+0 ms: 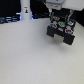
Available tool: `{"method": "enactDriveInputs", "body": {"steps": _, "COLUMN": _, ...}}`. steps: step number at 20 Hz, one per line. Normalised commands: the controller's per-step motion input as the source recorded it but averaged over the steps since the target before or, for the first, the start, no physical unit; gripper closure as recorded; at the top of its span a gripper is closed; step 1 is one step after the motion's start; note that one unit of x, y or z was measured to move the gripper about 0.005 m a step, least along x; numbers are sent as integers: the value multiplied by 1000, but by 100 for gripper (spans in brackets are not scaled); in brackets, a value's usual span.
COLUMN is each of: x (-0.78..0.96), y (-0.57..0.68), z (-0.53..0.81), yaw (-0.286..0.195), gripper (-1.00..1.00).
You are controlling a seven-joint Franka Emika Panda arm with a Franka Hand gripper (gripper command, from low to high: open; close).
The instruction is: Open the kcup holder, insert the kcup into the holder, and close the kcup holder
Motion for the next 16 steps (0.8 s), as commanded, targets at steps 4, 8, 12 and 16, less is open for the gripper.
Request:
{"method": "enactDriveInputs", "body": {"steps": 4, "x": 714, "y": -265, "z": -50, "yaw": 49, "gripper": -100}}
{"method": "enactDriveInputs", "body": {"steps": 8, "x": 824, "y": -43, "z": -39, "yaw": 50, "gripper": -100}}
{"method": "enactDriveInputs", "body": {"steps": 12, "x": 693, "y": 253, "z": -38, "yaw": 96, "gripper": -100}}
{"method": "enactDriveInputs", "body": {"steps": 16, "x": 361, "y": 266, "z": -122, "yaw": 210, "gripper": -100}}
